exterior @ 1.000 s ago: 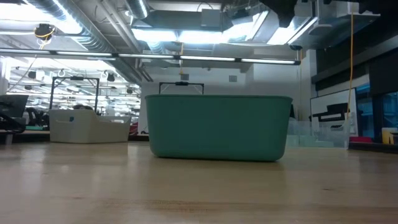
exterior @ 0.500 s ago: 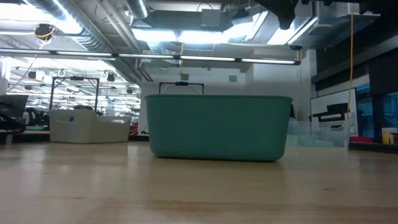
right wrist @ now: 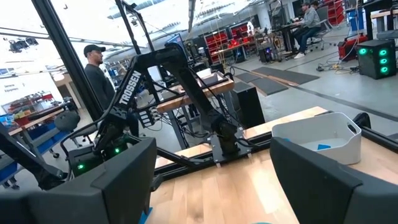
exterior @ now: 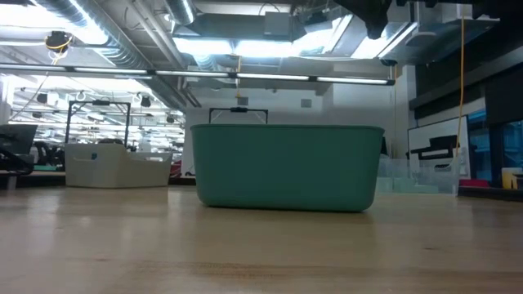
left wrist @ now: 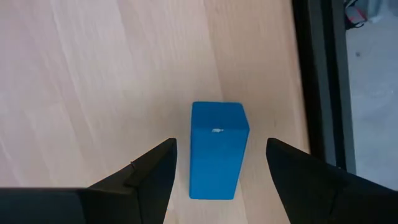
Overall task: Sort & place blocks by color
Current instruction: Put the triangular blue block into the white bin
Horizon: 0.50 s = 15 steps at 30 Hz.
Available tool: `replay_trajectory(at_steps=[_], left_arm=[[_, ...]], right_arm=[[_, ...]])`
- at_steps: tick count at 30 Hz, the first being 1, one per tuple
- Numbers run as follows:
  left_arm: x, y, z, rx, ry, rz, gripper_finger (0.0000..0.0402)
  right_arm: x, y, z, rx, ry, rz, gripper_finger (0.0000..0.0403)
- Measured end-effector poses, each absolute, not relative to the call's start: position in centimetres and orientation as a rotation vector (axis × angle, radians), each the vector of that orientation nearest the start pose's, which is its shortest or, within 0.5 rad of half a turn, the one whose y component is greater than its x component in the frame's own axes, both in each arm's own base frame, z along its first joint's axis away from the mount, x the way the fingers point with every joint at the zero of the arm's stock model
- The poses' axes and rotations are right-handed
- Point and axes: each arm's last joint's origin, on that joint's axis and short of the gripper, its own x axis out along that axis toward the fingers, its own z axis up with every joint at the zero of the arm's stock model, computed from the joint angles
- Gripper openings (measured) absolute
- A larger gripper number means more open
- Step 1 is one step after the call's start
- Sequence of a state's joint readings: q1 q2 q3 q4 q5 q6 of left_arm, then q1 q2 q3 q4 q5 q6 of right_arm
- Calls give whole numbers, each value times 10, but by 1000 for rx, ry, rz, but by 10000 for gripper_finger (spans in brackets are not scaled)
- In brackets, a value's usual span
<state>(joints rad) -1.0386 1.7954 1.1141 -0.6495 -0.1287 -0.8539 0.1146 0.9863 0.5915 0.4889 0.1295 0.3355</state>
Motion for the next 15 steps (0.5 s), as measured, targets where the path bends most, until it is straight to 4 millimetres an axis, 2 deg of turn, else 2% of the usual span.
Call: replay_trajectory(at_steps=[8,15], left_arm=[[172,-283,159,68,1299,-232,240],[174,-285,144,77,1351,-231,240]], right_arm=[[219,21,294,343,-92,0,318],[219,21,293,342,-91,0,318]])
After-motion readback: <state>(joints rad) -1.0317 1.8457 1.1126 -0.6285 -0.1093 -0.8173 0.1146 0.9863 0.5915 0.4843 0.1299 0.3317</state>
